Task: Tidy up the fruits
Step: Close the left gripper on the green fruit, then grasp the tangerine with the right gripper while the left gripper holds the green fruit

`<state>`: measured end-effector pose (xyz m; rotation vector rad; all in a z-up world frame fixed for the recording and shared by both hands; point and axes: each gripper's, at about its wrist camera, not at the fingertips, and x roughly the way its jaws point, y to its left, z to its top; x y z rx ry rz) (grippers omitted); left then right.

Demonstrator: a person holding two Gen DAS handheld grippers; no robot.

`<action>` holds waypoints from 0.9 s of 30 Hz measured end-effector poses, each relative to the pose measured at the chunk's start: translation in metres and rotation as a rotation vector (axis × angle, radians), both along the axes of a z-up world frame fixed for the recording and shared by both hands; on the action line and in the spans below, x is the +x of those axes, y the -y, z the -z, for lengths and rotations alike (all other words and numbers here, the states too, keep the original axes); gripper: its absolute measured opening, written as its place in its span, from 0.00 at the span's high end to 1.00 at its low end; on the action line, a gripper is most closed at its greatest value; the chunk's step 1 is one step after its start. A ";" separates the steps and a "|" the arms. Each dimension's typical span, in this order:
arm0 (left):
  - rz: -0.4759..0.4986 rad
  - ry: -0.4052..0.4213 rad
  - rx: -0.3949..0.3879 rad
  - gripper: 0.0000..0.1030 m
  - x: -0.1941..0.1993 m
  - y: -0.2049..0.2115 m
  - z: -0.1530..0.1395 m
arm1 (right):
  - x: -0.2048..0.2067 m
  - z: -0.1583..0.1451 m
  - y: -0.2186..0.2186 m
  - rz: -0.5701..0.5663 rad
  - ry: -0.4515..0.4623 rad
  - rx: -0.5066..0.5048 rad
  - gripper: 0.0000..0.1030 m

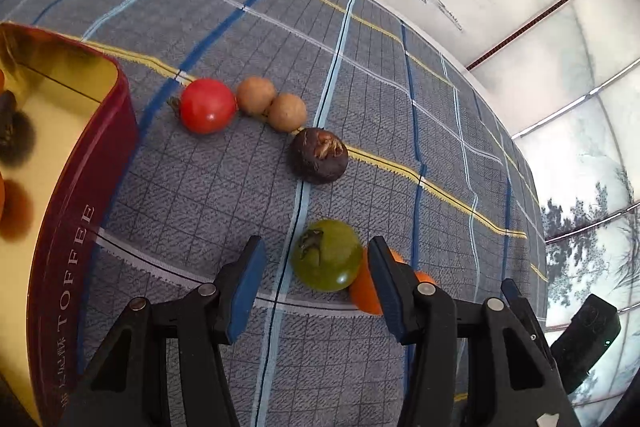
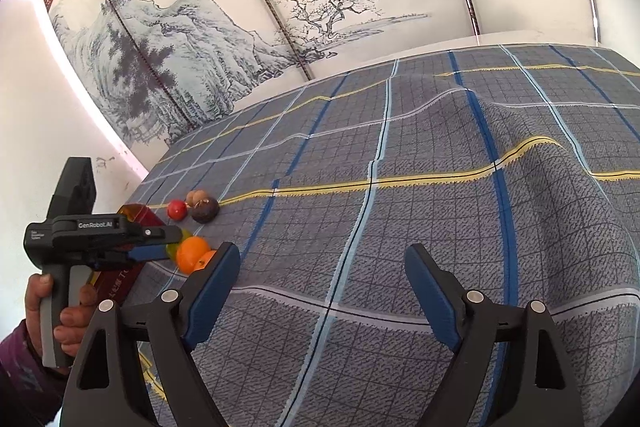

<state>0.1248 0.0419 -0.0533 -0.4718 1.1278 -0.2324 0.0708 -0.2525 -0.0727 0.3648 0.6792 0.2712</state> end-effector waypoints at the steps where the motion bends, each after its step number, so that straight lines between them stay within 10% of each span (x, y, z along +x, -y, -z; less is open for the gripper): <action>1: 0.002 0.009 0.015 0.58 -0.007 0.001 -0.001 | 0.000 0.000 0.000 0.000 -0.002 -0.001 0.16; 12: -0.045 0.091 0.016 0.69 -0.016 -0.004 -0.005 | 0.002 0.000 -0.005 -0.031 -0.006 -0.017 0.14; 27: -0.034 0.158 0.032 0.68 -0.062 -0.021 -0.036 | 0.028 0.008 -0.117 -0.455 -0.014 -0.320 0.25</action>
